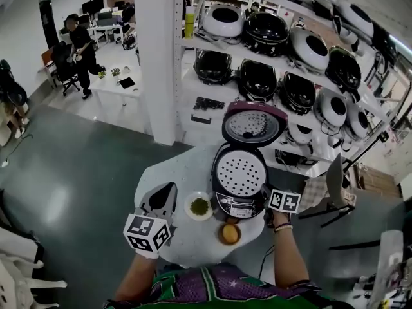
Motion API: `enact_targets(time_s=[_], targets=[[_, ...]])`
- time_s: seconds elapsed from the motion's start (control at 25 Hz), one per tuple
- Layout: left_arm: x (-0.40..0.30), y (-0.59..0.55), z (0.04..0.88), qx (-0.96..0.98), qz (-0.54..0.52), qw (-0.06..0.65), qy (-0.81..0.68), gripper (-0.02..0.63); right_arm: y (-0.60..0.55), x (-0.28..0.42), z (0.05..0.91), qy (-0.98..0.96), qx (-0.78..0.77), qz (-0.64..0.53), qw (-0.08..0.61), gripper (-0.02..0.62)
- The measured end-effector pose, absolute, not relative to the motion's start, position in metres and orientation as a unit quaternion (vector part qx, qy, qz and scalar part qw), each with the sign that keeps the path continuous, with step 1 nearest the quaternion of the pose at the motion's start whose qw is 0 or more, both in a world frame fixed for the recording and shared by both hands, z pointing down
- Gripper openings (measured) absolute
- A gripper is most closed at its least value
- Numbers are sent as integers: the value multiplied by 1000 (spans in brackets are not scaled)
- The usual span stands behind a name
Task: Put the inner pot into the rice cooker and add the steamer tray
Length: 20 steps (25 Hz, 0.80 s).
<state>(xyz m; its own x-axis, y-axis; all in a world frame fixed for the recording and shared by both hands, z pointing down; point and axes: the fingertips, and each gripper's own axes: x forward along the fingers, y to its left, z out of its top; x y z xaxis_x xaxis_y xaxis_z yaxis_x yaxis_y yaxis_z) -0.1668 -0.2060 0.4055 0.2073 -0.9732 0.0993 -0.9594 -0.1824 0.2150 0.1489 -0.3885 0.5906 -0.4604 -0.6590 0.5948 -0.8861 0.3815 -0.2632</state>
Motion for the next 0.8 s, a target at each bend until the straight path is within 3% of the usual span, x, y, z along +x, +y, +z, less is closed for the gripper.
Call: enact_targets(time_s=[0.32,0.64,0.8], targets=[[-198,-185,399,793,-31,112,-598,23,-321,147,568,-789,525,277,159,121],[-241,-164,395,790,-23,93,-606,23,-251,139,527,-808,543,204,101,115],[-246,-148,398,790,-31,86,-606,23,-226,123,514,-824,529,176,103,101]])
